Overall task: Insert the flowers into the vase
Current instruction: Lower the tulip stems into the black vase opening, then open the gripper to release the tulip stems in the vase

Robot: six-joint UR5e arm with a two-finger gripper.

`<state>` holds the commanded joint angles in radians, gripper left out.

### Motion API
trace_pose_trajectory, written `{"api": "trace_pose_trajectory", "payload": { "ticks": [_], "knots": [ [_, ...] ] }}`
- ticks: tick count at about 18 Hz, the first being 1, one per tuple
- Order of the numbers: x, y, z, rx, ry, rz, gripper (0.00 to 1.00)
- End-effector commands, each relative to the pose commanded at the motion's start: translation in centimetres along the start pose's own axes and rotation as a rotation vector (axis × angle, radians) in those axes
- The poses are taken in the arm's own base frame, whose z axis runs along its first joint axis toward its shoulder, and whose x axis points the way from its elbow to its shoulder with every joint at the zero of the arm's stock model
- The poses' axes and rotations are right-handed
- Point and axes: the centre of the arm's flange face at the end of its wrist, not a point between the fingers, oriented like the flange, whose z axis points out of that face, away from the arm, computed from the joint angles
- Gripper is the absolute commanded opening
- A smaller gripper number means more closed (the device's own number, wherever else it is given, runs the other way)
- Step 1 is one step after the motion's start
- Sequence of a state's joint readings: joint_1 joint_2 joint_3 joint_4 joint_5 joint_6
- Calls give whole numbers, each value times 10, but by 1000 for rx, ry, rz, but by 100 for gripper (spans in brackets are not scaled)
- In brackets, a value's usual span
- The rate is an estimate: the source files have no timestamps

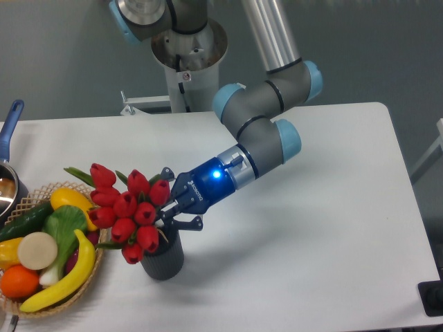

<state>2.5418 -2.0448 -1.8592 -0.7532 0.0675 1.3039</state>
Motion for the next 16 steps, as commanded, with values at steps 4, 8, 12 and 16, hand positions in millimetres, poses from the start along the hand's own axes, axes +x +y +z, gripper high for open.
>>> {"api": "trace_pose_trajectory", "payload": {
  "ticks": [4,8,12,16],
  "knots": [
    [-2,8,1,0,1,-14,19],
    [-2,20,1,-1,3,3,23],
    [-1,22,1,-1,3,12,36],
    [0,21,1,0,1,15,48]
  ]
}}
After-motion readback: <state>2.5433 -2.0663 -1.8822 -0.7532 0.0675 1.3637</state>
